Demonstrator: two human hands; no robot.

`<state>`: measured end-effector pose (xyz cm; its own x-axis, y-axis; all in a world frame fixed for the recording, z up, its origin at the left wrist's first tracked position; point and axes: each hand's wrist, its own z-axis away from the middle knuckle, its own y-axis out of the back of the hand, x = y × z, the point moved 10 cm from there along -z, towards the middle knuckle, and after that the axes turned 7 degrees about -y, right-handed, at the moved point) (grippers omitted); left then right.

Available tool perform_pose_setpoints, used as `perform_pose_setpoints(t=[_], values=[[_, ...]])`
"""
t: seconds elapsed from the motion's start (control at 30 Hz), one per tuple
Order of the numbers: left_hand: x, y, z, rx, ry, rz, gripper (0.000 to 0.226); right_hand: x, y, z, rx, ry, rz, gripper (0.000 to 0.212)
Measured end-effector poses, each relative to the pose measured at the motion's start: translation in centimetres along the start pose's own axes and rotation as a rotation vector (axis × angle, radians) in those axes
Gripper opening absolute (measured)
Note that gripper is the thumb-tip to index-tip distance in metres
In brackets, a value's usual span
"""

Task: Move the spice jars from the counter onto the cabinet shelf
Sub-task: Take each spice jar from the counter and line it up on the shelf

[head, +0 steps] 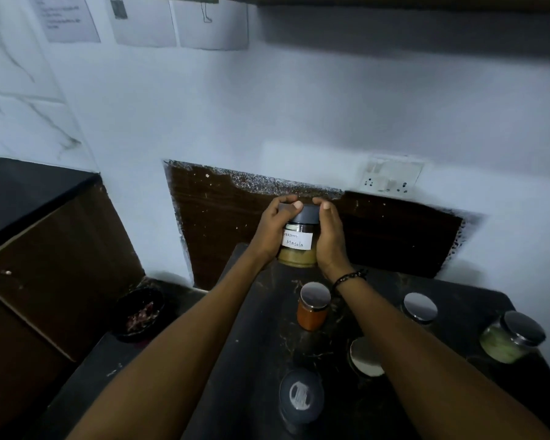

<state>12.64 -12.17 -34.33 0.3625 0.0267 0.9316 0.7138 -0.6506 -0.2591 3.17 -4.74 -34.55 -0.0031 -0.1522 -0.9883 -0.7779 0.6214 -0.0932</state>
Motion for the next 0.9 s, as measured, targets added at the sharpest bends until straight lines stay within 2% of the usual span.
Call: perform_pose_setpoints(t=[0.07, 0.17, 0.3, 0.4, 0.5, 0.6, 0.73, 0.9], values=[[2.5, -1.1, -1.0, -0.005, -0.061, 0.012, 0.048, -2.9, 0.2, -0.4, 0.003, 0.067, 0.031, 0.051], [6.8, -2.8, -2.6, 0.002, -0.17, 0.013, 0.059, -8.1, 0.2, -1.1, -0.034, 0.198, 0.104, 0.059], [15.2, -5.5, -4.8, 0.004, -0.371, -0.059, 0.07, -17.1, 0.7, -2.3, -0.108, 0.382, 0.141, 0.064], [20.4, -7.4, -6.1, 0.003, -0.475, -0.11, 0.062, -22.4, 0.9, -3.5, -0.16, 0.472, 0.111, 0.061], [23.8, -8.8, -7.9, -0.011, -0.513, -0.118, 0.045, -26.4, 1.1, -4.6, -0.143, 0.531, 0.102, 0.054], [27.3, -10.4, -9.6, -0.054, -0.555, -0.138, 0.026, -30.2, 1.1, -5.9, -0.141, 0.564, 0.095, 0.057], [30.8, -11.8, -11.8, -0.063, -0.6, -0.162, 0.037, -34.1, 0.8, -7.9, -0.139, 0.597, 0.136, 0.06], [34.4, -12.5, -15.4, -0.074, -0.65, -0.164, 0.037, -38.2, 0.1, -10.9, -0.093, 0.613, 0.233, 0.069]])
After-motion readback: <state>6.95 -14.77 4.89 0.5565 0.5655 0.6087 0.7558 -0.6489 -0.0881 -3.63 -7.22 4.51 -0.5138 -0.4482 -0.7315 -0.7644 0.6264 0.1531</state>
